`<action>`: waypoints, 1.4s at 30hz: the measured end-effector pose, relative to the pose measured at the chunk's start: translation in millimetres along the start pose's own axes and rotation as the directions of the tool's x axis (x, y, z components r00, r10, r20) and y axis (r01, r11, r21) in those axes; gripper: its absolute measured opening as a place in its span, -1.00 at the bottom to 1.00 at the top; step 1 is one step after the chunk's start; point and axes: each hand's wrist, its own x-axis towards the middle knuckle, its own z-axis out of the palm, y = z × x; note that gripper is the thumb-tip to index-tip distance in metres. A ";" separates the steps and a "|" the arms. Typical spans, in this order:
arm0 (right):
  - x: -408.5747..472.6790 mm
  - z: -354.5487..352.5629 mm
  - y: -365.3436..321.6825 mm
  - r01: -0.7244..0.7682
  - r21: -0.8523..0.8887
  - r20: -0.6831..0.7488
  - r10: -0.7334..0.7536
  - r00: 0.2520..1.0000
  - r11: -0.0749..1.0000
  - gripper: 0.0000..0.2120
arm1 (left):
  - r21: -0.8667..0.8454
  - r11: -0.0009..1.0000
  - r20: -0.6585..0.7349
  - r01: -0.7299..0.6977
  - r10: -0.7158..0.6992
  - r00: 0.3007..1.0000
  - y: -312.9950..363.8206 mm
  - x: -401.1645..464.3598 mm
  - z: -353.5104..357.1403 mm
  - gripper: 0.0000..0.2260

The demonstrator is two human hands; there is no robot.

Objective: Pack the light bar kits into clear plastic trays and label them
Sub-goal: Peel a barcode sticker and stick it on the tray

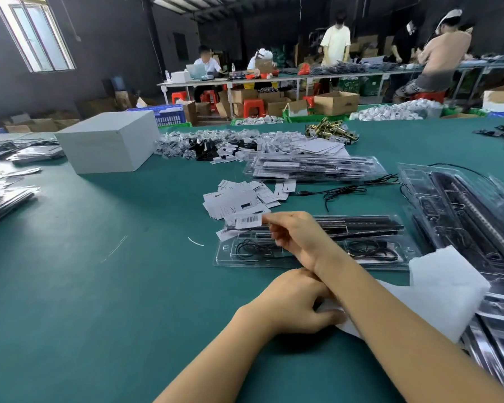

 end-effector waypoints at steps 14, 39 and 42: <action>-0.1 -13.7 22.1 -0.059 0.250 0.127 0.028 0.991 0.967 -0.86 | -0.526 0.683 -0.528 0.507 -0.729 0.436 -74.8 -27.9 -72.4 -0.90; -6.1 -3.3 36.0 0.366 -0.759 -0.009 -0.571 0.821 0.539 -0.63 | -0.604 0.628 -0.217 0.491 -0.722 0.657 -89.0 -26.8 -67.0 -0.91; -3.6 -9.9 31.8 0.333 -0.669 -0.013 -0.458 0.889 0.665 -0.67 | -0.597 0.631 -0.215 0.496 -0.721 0.659 -89.3 -28.1 -66.2 -0.91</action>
